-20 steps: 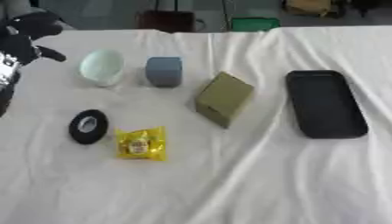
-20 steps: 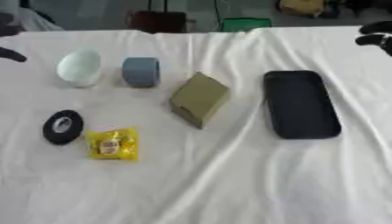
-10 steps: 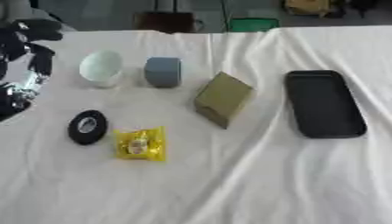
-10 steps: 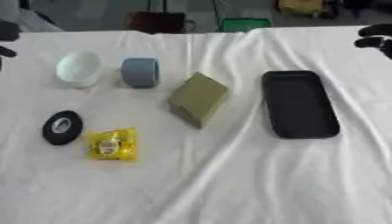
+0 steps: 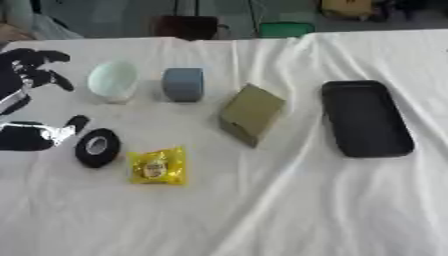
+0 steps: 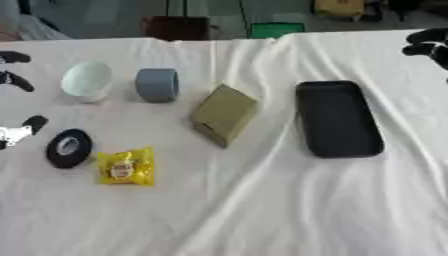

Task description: Pick up objects on the table and place them in the box.

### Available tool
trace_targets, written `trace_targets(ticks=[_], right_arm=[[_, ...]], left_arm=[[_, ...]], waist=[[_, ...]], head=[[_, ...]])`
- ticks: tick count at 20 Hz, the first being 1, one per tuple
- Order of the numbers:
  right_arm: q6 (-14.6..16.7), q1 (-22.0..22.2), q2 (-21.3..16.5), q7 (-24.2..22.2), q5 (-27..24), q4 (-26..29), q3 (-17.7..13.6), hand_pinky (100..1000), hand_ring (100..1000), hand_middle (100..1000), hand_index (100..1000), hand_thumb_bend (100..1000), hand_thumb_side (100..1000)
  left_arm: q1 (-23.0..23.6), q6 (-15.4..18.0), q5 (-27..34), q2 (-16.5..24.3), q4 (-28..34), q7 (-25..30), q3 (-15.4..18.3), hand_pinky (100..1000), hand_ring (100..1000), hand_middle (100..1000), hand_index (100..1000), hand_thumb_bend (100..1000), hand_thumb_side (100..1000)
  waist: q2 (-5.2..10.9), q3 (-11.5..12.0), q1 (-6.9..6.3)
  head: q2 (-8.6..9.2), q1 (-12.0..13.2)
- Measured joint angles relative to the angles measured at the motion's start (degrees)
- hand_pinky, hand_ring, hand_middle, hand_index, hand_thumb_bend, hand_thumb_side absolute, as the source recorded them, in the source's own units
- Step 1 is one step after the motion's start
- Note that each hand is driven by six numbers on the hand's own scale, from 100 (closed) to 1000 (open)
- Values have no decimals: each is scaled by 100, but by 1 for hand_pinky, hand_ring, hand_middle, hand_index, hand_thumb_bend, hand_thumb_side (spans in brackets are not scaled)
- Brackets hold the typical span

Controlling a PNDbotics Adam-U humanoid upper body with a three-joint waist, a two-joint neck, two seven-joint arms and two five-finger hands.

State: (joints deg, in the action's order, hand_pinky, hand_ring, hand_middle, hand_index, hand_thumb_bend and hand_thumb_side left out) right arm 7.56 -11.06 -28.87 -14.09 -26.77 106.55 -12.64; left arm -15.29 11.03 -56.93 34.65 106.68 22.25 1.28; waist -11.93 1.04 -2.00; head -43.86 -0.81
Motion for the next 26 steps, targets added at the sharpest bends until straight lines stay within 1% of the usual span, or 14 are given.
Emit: trace_targets(ticks=[3,4,6,8,9,10,12,15,17,20,26], right_arm=[[7,-1,0,-11,0,-2,2,680,681,809,882,100,777],[10,-1,0,-14,0,-2,3,680,681,809,881,100,777],[16,-1,0,-22,0,-2,4,680,680,809,881,100,778],[17,-2,0,-24,0,-2,5,680,680,809,881,100,778],[17,-2,0,-24,0,-2,5,680,680,809,881,100,778],[17,-2,0,-24,0,-2,5,680,680,809,881,100,778],[17,-2,0,-24,0,-2,5,680,680,809,881,100,778],[17,-2,0,-24,0,-2,5,680,679,809,881,100,778],[17,-2,0,-24,0,-2,5,680,679,809,881,100,779],[16,-2,4,-25,0,-2,5,680,679,809,881,100,779],[10,-2,39,-31,0,-2,5,681,678,810,881,100,779]], left_arm=[[-154,68,-369,-42,-329,82,-112,1000,946,922,687,476,639],[-208,98,-448,-66,-449,138,-150,1000,945,924,714,435,657],[-281,131,-572,-126,-708,237,-212,1000,944,922,709,403,673],[-311,136,-660,-189,-958,286,-253,1000,940,918,709,371,666],[-327,127,-699,-219,-1086,298,-259,1000,940,918,709,371,666],[-338,117,-738,-249,-1208,305,-268,1000,939,917,713,365,688],[-347,99,-820,-300,-1445,316,-284,1000,938,916,715,365,704],[-356,89,-940,-349,-1722,331,-287,1000,936,914,713,373,705],[-361,101,-1011,-354,-1844,344,-294,1000,936,913,710,375,716],[-363,128,-1069,-399,-1965,369,-326,1000,939,912,697,346,716],[-365,209,-1006,-449,-2000,395,-380,1000,943,912,695,346,727]], waist=[[0,-31,8],[0,-32,10],[0,-35,22],[0,-37,34],[0,-41,35],[0,-49,35],[0,-66,35],[0,-66,36],[0,-66,37],[0,-66,37],[0,-72,48]], head=[[0,1],[0,1],[0,6],[0,15],[0,15],[0,16],[0,16],[0,16],[0,16],[-1,17],[-1,17]])
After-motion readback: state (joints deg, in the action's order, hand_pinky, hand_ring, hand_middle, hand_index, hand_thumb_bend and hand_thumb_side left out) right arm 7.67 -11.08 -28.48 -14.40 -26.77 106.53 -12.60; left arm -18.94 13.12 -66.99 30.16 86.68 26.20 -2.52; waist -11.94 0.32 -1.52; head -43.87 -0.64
